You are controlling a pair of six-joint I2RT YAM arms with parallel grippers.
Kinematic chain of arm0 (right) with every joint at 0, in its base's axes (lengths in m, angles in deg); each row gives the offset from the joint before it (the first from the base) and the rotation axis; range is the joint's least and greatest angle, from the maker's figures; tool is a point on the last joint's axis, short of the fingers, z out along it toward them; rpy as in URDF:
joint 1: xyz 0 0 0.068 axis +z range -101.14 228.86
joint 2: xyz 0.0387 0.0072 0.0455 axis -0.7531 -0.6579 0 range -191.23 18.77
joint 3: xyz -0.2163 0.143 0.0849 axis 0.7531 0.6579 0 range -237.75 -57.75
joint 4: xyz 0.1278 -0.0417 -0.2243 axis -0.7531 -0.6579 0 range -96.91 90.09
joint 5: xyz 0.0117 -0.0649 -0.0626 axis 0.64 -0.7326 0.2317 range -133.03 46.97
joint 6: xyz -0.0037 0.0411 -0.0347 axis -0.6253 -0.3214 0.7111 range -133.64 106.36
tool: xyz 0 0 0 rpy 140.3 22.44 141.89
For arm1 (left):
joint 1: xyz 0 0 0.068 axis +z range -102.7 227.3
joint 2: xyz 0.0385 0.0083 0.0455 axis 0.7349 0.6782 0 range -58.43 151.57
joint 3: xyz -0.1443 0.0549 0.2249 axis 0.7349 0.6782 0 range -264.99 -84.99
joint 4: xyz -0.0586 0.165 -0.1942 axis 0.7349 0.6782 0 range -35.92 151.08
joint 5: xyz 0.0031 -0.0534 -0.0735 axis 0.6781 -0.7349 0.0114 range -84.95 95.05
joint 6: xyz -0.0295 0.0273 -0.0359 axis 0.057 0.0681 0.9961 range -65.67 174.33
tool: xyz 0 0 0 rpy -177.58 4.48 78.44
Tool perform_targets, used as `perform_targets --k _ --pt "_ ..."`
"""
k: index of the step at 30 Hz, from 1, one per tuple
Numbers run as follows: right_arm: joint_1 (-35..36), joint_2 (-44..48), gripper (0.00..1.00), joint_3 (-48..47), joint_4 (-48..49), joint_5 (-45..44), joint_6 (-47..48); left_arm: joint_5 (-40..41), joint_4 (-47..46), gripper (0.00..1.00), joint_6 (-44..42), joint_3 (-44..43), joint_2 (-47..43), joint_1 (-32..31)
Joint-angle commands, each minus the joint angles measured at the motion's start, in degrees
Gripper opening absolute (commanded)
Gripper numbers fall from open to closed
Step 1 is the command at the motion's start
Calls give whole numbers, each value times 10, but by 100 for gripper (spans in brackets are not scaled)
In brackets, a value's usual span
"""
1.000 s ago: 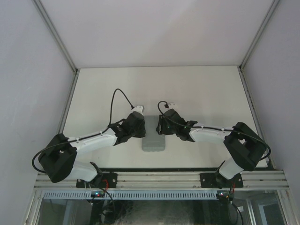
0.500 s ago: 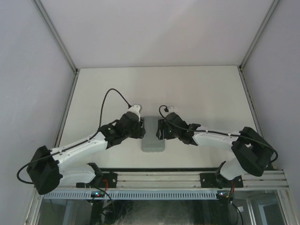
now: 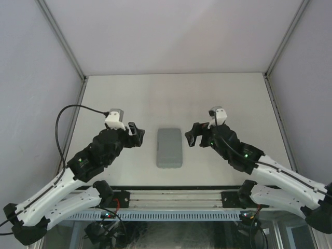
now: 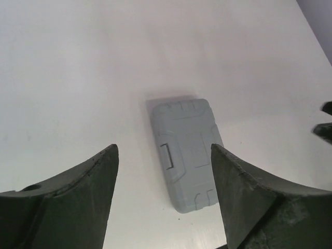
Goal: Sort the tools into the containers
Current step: Reset both arms
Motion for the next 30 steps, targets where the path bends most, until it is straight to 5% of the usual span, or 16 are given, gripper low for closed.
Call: perform_targets --k 1,6,20,30 --pt "7 83 95 -3 -89 -99 25 78 67 79 -6 -34 -41 1" --pt "7 188 100 9 -160 -150 30 127 102 100 13 -21 -97 0" --pt "7 388 100 74 -260 -278 -55 205 139 100 73 44 -195 1" --pt "7 403 100 79 -263 -287 -61 198 113 100 69 51 -182 1"
